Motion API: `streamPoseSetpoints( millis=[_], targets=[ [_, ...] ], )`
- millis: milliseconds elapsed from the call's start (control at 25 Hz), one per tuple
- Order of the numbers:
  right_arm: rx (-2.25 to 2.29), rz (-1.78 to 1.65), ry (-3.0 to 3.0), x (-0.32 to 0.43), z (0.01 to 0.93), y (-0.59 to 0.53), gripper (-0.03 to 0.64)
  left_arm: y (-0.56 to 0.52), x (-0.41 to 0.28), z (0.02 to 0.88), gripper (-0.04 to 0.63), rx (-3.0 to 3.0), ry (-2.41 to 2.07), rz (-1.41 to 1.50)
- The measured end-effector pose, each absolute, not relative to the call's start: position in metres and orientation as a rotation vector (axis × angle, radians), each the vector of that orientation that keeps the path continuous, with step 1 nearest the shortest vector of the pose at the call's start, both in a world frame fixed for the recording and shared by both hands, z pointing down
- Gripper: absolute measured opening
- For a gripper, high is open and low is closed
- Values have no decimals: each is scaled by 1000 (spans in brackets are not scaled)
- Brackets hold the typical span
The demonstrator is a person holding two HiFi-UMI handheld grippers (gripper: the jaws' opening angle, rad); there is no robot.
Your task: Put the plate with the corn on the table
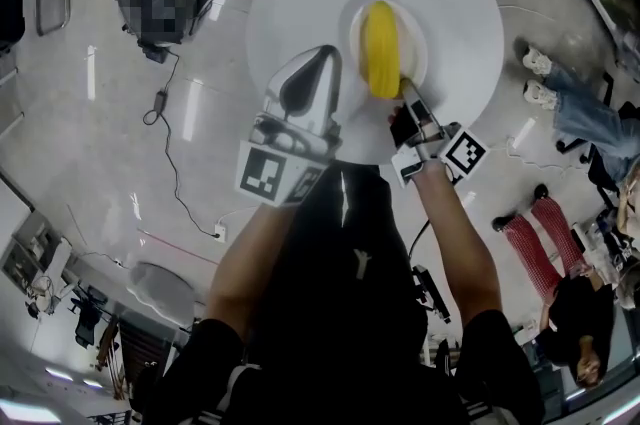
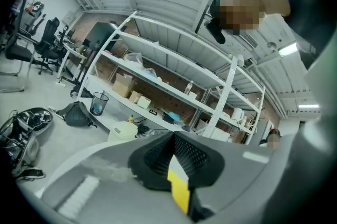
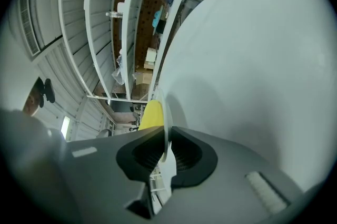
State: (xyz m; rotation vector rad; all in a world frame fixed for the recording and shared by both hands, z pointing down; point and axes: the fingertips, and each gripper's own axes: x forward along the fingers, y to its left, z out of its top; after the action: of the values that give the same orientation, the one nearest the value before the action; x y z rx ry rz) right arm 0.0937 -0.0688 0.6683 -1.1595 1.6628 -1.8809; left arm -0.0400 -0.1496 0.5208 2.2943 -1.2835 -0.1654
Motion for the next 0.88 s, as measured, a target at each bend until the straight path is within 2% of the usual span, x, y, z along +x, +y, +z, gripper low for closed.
streamPoseSetpoints(
  millis=[880],
  targets=[
    [-1231,-1962,1566,96,685,-68,40,-150,-39,530,5,2264,-1293,-160]
  ],
)
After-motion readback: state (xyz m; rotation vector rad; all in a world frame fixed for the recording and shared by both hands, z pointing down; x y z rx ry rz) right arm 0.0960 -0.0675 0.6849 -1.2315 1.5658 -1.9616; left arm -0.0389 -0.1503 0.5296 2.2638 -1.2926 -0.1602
